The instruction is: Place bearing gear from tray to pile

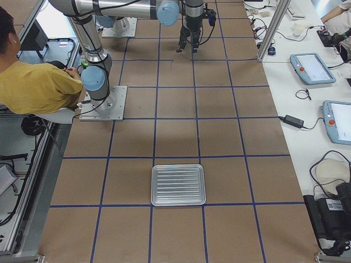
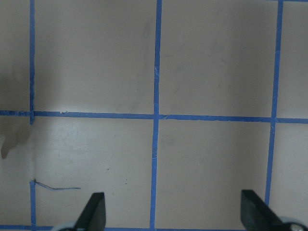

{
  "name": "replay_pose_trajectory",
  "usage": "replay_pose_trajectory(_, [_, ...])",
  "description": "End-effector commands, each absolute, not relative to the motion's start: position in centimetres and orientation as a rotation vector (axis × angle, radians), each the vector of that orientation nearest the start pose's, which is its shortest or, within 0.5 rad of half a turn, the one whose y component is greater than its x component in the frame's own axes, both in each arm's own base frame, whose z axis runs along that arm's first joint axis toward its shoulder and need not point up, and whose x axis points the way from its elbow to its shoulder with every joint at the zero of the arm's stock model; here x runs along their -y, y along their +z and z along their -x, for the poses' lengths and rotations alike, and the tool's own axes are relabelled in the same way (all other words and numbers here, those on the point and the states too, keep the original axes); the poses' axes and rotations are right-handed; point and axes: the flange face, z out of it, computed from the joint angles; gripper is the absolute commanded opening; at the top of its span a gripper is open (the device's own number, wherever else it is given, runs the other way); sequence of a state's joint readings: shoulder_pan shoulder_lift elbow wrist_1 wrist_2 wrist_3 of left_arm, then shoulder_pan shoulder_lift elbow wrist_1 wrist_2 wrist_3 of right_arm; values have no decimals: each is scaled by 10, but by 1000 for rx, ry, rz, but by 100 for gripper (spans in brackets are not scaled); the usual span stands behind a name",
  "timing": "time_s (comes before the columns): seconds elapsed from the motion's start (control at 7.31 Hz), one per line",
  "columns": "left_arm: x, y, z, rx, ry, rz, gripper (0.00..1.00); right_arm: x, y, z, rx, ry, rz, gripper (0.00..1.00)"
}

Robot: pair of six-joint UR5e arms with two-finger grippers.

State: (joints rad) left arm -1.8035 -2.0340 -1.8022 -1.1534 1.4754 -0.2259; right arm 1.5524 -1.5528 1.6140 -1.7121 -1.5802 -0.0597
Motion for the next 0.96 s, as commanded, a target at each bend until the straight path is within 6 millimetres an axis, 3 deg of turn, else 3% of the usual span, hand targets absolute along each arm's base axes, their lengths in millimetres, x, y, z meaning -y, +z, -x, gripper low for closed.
replay_pose_trajectory(0.0, [511,166,268,-3132,474,14,68,507,473,-123,-3149,-128,60,100])
replay_pose_trajectory(0.41, [511,162,268,-3123,486,11,67,506,472,-126,-3149,-125,65,100])
replay_pose_trajectory(0.55, [510,161,269,-3120,490,9,59,507,470,-126,-3149,-118,65,100])
replay_pose_trajectory(0.68, [511,161,268,-3121,487,4,41,507,470,-126,-3149,-118,65,100])
replay_pose_trajectory(0.82, [512,161,269,-3124,486,7,12,507,470,-126,-3149,-116,65,100])
